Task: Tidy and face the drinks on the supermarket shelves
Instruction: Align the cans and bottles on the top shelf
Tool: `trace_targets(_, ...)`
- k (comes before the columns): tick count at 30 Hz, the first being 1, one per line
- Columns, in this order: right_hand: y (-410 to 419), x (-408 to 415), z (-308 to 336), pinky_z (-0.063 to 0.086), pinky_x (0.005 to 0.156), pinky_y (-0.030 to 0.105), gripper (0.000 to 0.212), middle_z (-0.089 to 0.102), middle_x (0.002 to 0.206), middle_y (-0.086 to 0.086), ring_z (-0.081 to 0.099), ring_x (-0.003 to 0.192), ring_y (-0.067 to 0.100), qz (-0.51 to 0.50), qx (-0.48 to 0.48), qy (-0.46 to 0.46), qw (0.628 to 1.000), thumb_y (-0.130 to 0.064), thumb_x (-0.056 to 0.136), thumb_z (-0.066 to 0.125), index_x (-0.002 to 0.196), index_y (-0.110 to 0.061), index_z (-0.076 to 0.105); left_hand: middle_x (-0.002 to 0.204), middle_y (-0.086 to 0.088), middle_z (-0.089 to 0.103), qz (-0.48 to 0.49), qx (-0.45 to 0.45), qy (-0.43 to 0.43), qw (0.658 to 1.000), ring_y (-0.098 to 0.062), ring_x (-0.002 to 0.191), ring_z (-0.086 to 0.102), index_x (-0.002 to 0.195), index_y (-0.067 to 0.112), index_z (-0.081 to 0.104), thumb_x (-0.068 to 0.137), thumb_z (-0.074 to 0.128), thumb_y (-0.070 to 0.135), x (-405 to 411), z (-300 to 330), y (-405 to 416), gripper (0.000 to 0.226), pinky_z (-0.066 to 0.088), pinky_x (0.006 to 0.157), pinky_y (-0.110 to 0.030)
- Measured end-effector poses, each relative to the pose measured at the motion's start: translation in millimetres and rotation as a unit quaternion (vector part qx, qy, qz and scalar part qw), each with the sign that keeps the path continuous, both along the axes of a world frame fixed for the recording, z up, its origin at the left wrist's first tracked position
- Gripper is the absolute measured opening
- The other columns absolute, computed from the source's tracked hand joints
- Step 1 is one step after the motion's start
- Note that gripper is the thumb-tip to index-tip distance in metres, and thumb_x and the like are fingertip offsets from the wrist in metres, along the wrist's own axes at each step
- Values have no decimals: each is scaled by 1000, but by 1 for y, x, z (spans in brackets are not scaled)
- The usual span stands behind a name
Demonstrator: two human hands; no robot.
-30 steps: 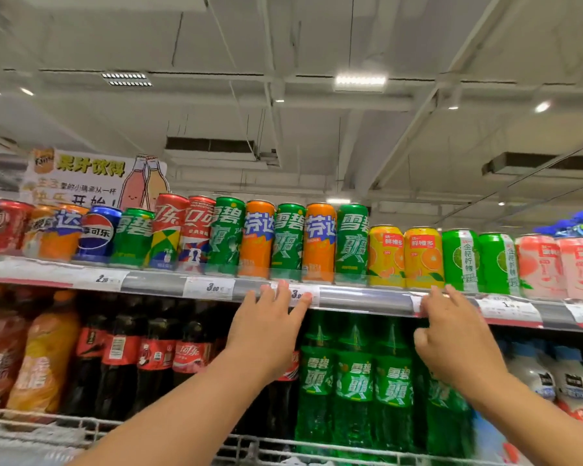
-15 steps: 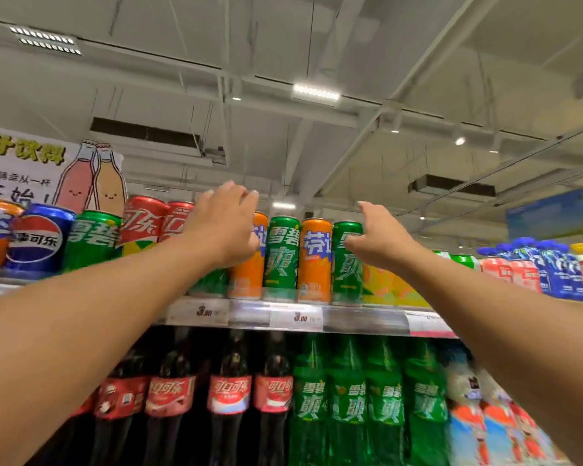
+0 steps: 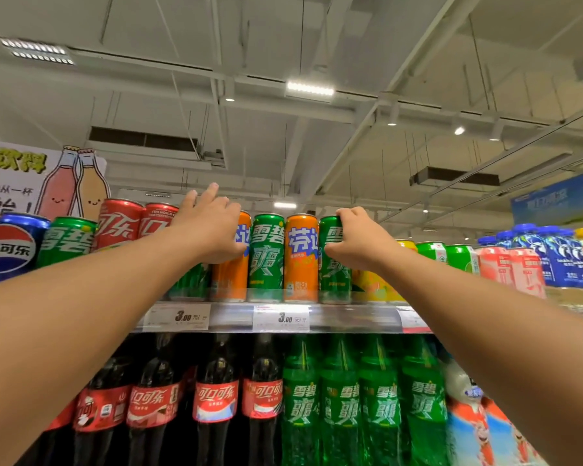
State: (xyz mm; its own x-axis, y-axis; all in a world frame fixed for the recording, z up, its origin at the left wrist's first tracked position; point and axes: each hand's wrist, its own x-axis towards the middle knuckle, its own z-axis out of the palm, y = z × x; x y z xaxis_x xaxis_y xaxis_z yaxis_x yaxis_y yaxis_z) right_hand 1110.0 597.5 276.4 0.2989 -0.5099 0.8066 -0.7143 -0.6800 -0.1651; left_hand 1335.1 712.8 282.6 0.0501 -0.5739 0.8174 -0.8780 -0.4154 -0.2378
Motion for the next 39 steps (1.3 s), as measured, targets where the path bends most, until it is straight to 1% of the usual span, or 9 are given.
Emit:
trace_targets(4,2,1,0,57,82,42,69,40,131,6,54,104,24,-1,7,-5,1000,-36,81,70,139,-20,36,152,-7,34,-11,-12,18,1000,-28,147,10,145,19,27,81,57,64,4,-3,-3,85,8,116,-51)
trace_targets(7,4,1,0,58,81,42,68,42,133,11,56,103,26,3,13,-13,1000,-38,82,68,139,-20,35,147,-7,40,-22,-24,24,999,-29,144,18,140,20,33,77,62,63,2,-2,-2,82,18,114,-50)
trace_targets(12,8,0,1,54,64,34,58,53,115,9,58,89,22,19,-6,-39,999,-48,84,66,127,-19,39,129,-4,53,-87,-64,46,993,-28,137,30,112,24,41,70,72,54,0,0,4,61,25,109,-48)
trace_targets(16,14,-2,1,59,71,40,57,60,103,3,62,85,20,30,-8,-63,998,-51,85,66,122,-20,37,113,-1,57,-119,-104,44,986,-26,120,44,102,30,32,70,65,68,-3,-2,11,59,34,98,-45)
trace_targets(20,17,-4,-3,58,77,43,55,61,111,4,63,92,21,50,-5,-92,994,-45,83,72,120,-21,39,103,2,59,-160,-140,41,976,-22,102,48,99,32,32,71,67,65,-11,-9,15,56,34,85,-40)
trace_targets(23,20,-6,-7,55,82,39,62,55,125,7,58,100,20,83,-14,-116,990,-40,85,71,134,-20,39,101,2,56,-224,-148,55,962,-20,90,52,100,31,33,74,72,53,-20,-19,19,52,37,82,-38)
trace_targets(28,30,-9,-23,43,77,24,50,50,122,5,48,91,10,89,-80,-114,986,-37,90,66,133,-19,48,109,5,46,-367,-169,100,909,-20,94,54,115,21,45,77,78,29,-34,-33,33,50,44,74,-30)
trace_targets(34,73,-22,-6,43,84,29,49,50,127,8,56,101,22,106,-190,-127,968,-30,88,69,132,-15,52,105,3,50,-399,-224,110,883,-15,91,51,115,23,49,76,77,38,-32,-13,71,51,35,64,-14)
trace_targets(39,118,-14,24,43,86,29,50,54,119,10,50,97,15,134,-224,-131,956,-34,87,68,130,-14,53,100,4,55,-380,-190,134,895,-10,83,54,108,32,49,73,77,44,-10,-32,101,47,41,64,-20)
